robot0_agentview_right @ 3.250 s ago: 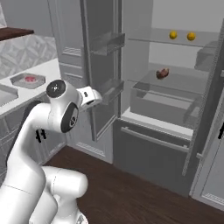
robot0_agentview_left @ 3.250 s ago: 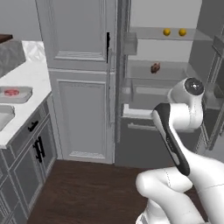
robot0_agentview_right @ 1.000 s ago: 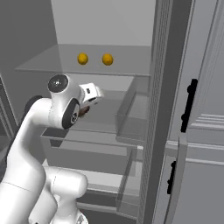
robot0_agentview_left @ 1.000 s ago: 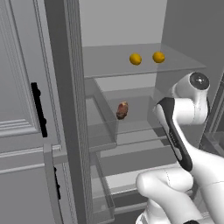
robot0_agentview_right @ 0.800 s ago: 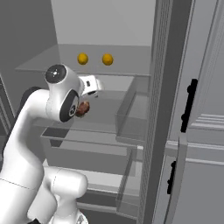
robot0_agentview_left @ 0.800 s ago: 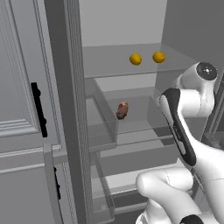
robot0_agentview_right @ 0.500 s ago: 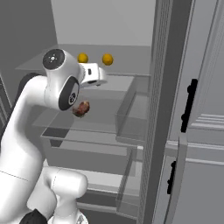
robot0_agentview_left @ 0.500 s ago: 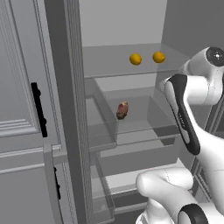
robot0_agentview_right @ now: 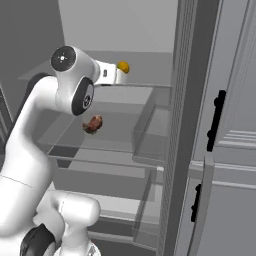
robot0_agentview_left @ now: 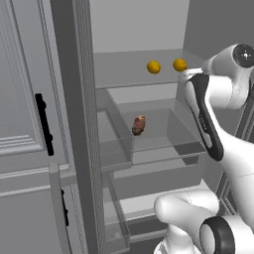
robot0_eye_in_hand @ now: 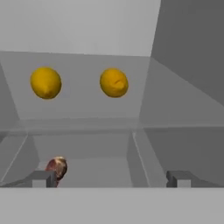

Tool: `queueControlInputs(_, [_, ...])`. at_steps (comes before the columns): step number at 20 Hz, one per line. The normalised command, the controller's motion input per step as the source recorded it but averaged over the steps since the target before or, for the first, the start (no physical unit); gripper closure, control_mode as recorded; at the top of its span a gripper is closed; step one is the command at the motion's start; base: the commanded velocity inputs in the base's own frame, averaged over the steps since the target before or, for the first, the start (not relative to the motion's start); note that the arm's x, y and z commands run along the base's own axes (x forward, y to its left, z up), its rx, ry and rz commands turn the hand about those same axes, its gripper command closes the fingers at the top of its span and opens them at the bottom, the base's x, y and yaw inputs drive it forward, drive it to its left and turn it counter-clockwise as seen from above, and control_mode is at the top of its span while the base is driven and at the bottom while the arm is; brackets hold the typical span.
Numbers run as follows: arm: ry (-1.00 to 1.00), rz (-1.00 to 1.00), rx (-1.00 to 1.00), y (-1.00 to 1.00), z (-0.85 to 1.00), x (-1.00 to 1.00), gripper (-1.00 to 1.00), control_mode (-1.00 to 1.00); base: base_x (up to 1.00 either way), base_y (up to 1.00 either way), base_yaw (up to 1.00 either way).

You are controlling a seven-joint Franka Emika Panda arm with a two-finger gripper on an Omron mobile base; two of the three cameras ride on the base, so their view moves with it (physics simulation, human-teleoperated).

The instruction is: Place one lemon and one steak in each tupperware on the nearby counter, to pack two identical lunches.

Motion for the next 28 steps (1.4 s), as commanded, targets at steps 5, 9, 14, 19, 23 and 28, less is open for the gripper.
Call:
queueControlInputs(5, [-0.02, -0.03, 0.10, -0.11, 0.40, 0.45, -1.00, -1.00, 0.00, 0.00, 0.00])
queueControlInputs(9, [0.02, 0.00, 0.05, -0.15, 0.18, 0.51, -1.00, -1.00, 0.00, 0.00, 0.00])
queueControlInputs(14, [0.01, 0.00, 0.00, -0.01, 0.00, 0.53, -1.00, -1.00, 0.00, 0.00, 0.00])
queueControlInputs(19, [0.02, 0.00, 0.00, 0.00, -0.02, 0.69, -1.00, -1.00, 0.00, 0.00, 0.00])
queueControlInputs(23, [0.03, 0.00, 0.00, -0.09, -0.11, 0.60, -1.00, -1.00, 0.00, 0.00, 0.00])
queueControlInputs(28, [0.13, 0.00, 0.00, -0.07, -0.21, 0.64, -1.00, -1.00, 0.00, 0.00, 0.00])
